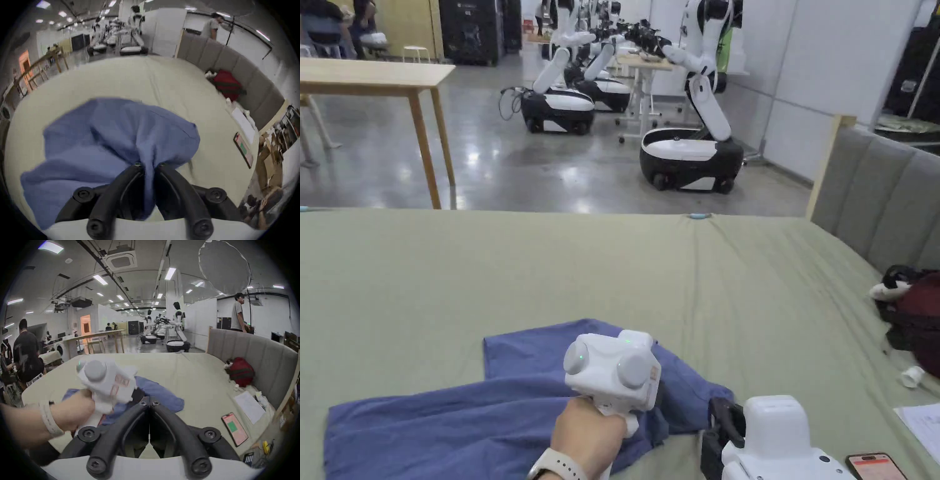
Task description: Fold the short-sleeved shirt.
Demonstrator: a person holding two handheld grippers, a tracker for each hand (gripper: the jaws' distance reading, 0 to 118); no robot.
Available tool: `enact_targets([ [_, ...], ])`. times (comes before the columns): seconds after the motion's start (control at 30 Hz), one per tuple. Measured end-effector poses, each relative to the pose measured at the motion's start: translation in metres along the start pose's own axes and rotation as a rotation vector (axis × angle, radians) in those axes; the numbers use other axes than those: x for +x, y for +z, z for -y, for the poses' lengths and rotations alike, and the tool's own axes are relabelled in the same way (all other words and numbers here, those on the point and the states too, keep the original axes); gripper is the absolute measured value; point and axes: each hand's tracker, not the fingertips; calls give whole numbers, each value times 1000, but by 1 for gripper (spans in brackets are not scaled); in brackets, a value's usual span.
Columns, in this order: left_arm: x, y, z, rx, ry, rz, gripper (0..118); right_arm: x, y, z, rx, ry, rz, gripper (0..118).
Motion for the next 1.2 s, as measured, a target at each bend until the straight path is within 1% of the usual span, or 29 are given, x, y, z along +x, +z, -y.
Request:
enact_targets([
  [0.07, 9, 13, 19, 34, 4, -14, 9, 8, -1, 4, -8, 15, 11, 1],
  [0.1, 9, 18, 20, 48, 6, -21, 15, 10, -1, 5, -9, 25, 14, 1],
  [0.13, 9, 28, 22, 69, -1, -19, 34, 10, -3, 6, -7, 33, 17, 1],
  [0.17, -1, 32, 14, 110, -8, -28, 70, 10, -3, 5, -1, 39, 17, 1],
  [0.2, -4, 47, 15, 156, -22, -60, 98, 8, -4, 5, 6, 43, 16, 1],
  [0.23, -8, 68, 19, 204, -37, -80, 96, 5, -5, 3, 11, 45, 13, 1],
  [0.27, -13, 95, 26, 289, -23, -90, 96, 0, -7, 0, 14, 46, 10, 1],
  [0.3, -28, 112, 26, 326, -19, -89, 96, -4, -8, -3, 15, 46, 5, 1],
  [0.37, -50, 169, 50, 442, 15, -64, 97, -16, -12, -8, 24, 44, -24, 1],
  [0.4, -60, 194, 64, 482, 19, -78, 97, -23, -14, -12, 23, 46, -32, 1],
  [0.5, -101, 266, 113, 605, 17, -226, 97, -45, -20, -17, 36, 50, -60, 1],
  [0.53, -115, 284, 130, 604, 23, -284, 97, -54, -22, -19, 36, 43, -75, 1],
  [0.6, -147, 308, 154, 564, 25, -343, 97, -67, -25, -21, 28, 11, -114, 1],
  [0.63, -162, 313, 163, 508, 7, -363, 96, -73, -26, -21, 24, 3, -131, 1],
  [0.67, -176, 317, 173, 481, 12, -393, 93, -80, -27, -21, 21, 1, -132, 1],
  [0.7, -190, 319, 178, 481, 36, -407, 64, -85, -27, -20, 17, 1, -135, 1],
  [0.73, -203, 320, 183, 474, 78, -417, 16, -90, -28, -19, 14, 2, -139, 1],
  [0.77, -216, 320, 187, 472, 156, -441, 0, -93, -28, -17, 11, 1, -144, 1],
  [0.8, -228, 319, 188, 444, 139, -450, 0, -96, -29, -16, 7, 0, -149, 1],
  [0.83, -239, 315, 187, 415, 142, -426, 0, -98, -30, -14, 0, 1, -153, 1],
  [0.93, -275, 299, 178, 355, 172, -476, 0, -99, -32, -9, -12, 22, -144, 1],
  [1.03, -319, 266, 158, 254, 222, -482, 0, -93, -38, -6, -29, 25, -127, 1],
  [1.13, -346, 225, 137, 151, 217, -476, 0, -81, -47, -3, -46, 12, -107, 1],
  [1.2, -360, 197, 123, 114, 217, -468, 0, -73, -54, -2, -56, 7, -91, 1],
])
